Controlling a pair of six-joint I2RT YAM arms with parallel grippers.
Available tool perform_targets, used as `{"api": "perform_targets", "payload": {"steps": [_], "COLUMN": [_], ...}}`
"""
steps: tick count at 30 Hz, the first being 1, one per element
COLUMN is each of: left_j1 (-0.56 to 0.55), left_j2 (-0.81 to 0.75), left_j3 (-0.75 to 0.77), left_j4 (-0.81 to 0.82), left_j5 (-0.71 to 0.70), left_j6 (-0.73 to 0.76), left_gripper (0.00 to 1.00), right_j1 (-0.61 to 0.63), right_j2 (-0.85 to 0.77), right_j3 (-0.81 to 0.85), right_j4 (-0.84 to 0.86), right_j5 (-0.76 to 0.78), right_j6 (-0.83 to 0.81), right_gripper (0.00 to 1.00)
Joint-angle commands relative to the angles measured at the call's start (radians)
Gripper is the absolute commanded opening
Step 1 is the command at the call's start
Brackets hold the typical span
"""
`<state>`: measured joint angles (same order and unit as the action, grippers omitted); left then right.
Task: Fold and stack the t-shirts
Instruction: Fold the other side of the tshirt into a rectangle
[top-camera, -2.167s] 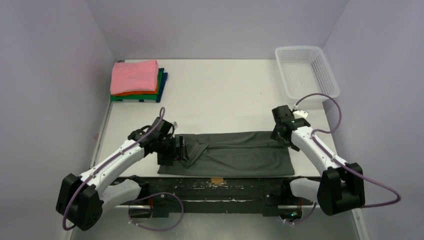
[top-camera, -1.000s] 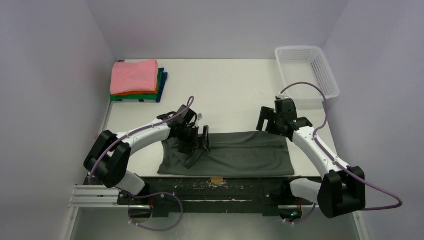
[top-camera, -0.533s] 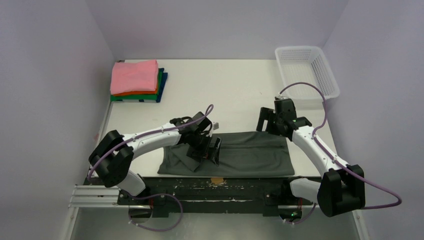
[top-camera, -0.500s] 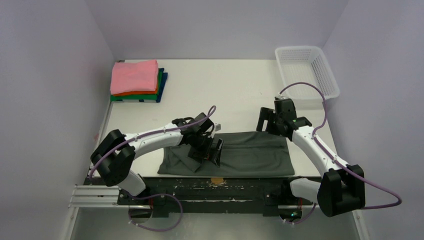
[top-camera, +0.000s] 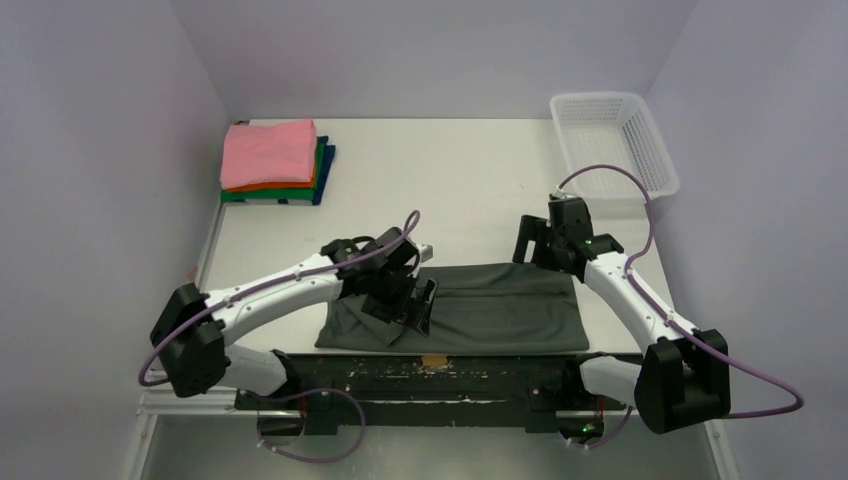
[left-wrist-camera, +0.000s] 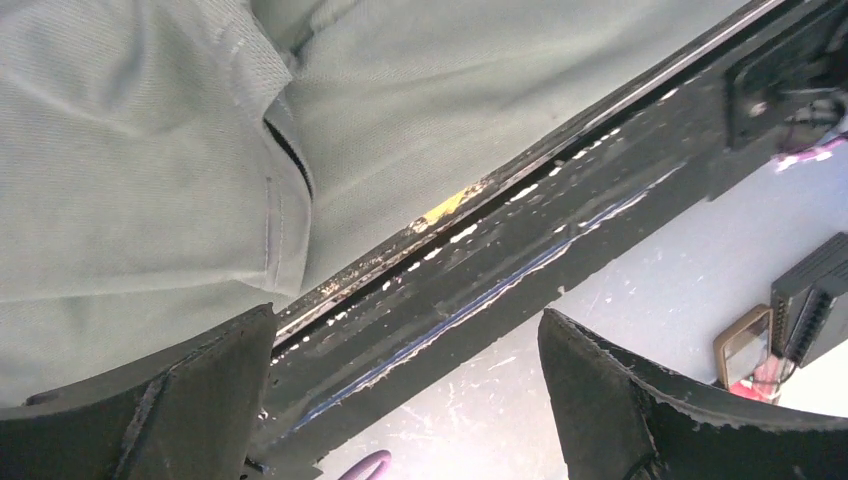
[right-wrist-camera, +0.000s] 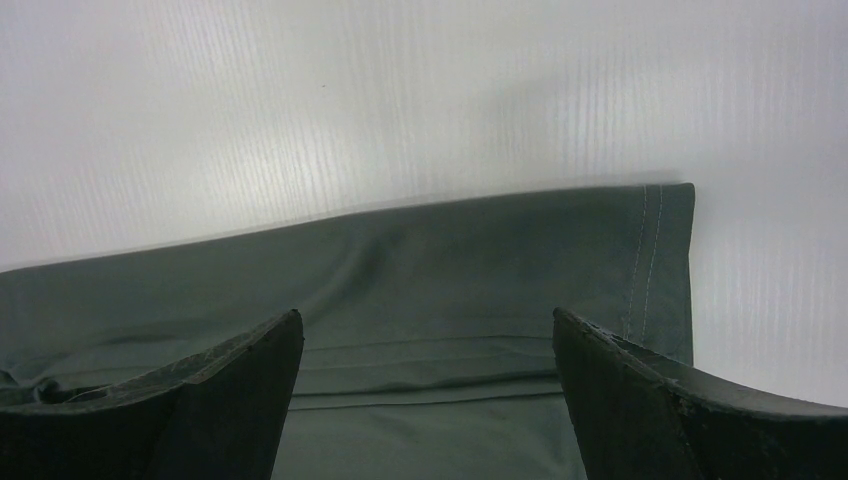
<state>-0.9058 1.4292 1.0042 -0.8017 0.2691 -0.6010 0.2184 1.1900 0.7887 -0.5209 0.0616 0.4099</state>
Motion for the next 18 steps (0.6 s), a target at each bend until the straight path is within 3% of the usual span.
{"api": "perform_targets", "payload": {"steps": [1,7,18], "left_j1": [0.014,0.07,0.029], "left_j2": [-0.125,0.116,0.364], "left_j3": [0.033,0.223,0.265], "left_j4": [0.057,0.034,0.127], "left_j5": [-0.159,-0.133,0.042], "left_j6": [-0.032,0.005,0.039], "left_gripper": [1.0,1.0,1.0], "right_j1": [0.0,0.0,0.001], "right_j2": [-0.031,-0.04,-0.058], "right_j3": [-0.009,-0.003,0.0], "right_j4": [0.029,0.021,-0.012], "right_j5": [0.006,0.02,0.06], "right_j6": [-0.008,-0.01,0.0], "right_gripper": [0.93,0.93,0.93]}}
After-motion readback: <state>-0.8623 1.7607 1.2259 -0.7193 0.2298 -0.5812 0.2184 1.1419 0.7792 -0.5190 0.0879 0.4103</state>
